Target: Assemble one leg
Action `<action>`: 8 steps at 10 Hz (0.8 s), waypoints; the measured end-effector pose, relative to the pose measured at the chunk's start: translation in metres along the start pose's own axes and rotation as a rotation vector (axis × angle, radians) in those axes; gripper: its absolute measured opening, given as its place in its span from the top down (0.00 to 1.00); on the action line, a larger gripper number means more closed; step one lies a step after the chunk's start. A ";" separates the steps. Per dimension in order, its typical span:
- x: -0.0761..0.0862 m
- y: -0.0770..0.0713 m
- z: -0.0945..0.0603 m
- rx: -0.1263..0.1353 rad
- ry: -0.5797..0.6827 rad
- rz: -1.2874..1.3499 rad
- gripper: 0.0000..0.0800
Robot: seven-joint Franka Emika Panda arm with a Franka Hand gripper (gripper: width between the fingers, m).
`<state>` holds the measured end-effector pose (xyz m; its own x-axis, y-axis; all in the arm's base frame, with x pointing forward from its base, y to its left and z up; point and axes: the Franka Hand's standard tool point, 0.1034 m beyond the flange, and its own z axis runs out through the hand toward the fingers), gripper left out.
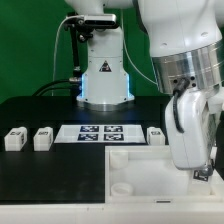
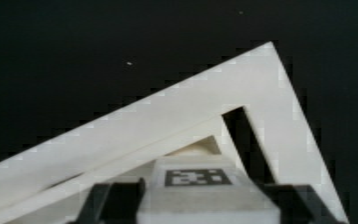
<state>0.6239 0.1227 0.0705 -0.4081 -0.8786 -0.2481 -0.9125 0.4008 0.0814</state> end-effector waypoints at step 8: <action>0.006 0.006 0.000 -0.081 0.038 -0.913 0.19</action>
Offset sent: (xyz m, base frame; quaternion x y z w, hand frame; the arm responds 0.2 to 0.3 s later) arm -0.0032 -0.0077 0.0046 -0.0673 0.0509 -0.3380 0.9374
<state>0.6154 0.1197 0.0696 0.4733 -0.8538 -0.2170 -0.8796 -0.4716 -0.0629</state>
